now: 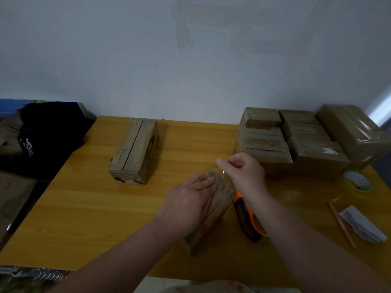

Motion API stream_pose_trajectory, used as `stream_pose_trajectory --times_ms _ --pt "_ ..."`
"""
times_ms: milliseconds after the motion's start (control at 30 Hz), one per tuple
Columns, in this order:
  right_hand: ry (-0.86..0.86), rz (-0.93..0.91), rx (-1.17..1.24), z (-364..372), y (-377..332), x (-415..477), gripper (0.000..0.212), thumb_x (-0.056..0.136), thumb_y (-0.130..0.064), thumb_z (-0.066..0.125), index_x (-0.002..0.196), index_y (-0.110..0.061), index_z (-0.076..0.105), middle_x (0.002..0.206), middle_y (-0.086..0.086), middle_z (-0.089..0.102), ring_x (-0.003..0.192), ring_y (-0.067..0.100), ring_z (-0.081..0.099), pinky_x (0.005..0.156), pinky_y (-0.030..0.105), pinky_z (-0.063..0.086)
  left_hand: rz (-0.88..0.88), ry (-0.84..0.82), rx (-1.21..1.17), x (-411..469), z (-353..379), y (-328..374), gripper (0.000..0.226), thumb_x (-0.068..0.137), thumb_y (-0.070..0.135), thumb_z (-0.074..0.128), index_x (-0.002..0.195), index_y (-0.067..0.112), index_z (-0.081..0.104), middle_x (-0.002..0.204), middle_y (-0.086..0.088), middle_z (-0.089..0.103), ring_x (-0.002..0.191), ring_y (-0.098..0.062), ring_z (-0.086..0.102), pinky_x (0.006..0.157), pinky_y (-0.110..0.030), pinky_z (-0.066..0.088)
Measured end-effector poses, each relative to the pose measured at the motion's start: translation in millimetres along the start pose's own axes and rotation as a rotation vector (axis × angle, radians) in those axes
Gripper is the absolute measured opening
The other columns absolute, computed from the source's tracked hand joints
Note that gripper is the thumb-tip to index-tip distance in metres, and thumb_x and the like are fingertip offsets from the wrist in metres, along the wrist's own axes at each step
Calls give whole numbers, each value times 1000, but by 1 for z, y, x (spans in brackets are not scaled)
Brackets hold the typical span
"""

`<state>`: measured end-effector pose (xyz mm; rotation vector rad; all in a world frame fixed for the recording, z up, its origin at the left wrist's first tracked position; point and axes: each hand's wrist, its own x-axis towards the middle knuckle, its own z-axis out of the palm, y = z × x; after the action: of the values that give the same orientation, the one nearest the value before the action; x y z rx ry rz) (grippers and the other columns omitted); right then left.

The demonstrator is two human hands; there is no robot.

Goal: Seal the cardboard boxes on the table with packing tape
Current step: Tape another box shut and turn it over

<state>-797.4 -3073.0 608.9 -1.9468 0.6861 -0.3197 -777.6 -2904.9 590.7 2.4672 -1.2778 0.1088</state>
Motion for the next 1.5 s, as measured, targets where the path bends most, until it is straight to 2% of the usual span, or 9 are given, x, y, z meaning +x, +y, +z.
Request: stream_pose_trajectory --times_ms 133,400,533,700,800,967,1067,1267,1500 --pt "-243 -19 -230 3 -8 8 33 82 -44 73 100 -16 74 98 -5 68 91 9 60 81 26 47 72 36 -4 -2 -2 2 37 88 29 43 103 17 75 110 3 71 105 -20 66 81 -30 56" --pt "-245 -230 -393 5 -3 17 35 91 -33 65 74 -3 72 72 11 69 71 24 64 67 36 50 67 29 -49 -5 -5 2 35 89 38 46 100 19 74 106 5 72 94 -13 64 70 -29 58" --pt "-256 -253 -436 -5 -2 22 37 95 -26 58 64 -8 67 64 3 64 65 19 60 62 30 43 95 -69 39 -4 -13 2 60 84 62 42 116 19 69 122 6 66 112 -11 59 88 -26 50" --pt "-231 -111 -133 -25 11 15 36 100 -44 41 103 -23 70 96 -7 71 93 6 63 84 26 44 131 -166 -25 -2 -16 -15 75 84 65 47 145 22 39 152 10 34 141 -8 25 114 -25 18" --pt "-493 -150 -236 -33 32 7 72 83 -72 34 142 -32 43 144 -7 47 132 10 40 103 32 35 196 -105 -57 -4 -15 -26 64 82 60 54 132 21 57 140 7 52 130 -10 40 106 -32 41" --pt "-723 -327 -479 -25 41 0 119 56 -93 50 152 -42 1 158 -17 15 142 7 15 114 42 24 235 -33 -166 -9 -10 -30 51 79 54 66 114 16 69 118 6 62 106 -14 54 81 -34 54" --pt "-715 -393 -614 -20 34 -4 129 59 -80 66 150 -39 -16 158 -16 9 142 5 10 115 37 25 238 1 -176 -10 -9 -31 51 77 54 67 110 16 69 112 7 61 98 -12 54 74 -33 54" --pt "-579 -665 -931 -14 26 -13 129 66 -84 55 142 -29 -32 148 -18 -39 146 10 -13 118 30 5 232 21 -175 -9 -7 -31 50 77 55 65 109 17 71 109 7 62 96 -11 53 71 -32 55" --pt "-659 -710 -998 -15 24 -22 126 72 -75 58 142 -25 -34 147 -13 -45 138 9 -37 119 35 -11 220 22 -179 -8 -4 -30 47 73 51 70 107 18 69 108 8 61 94 -10 51 67 -32 54"
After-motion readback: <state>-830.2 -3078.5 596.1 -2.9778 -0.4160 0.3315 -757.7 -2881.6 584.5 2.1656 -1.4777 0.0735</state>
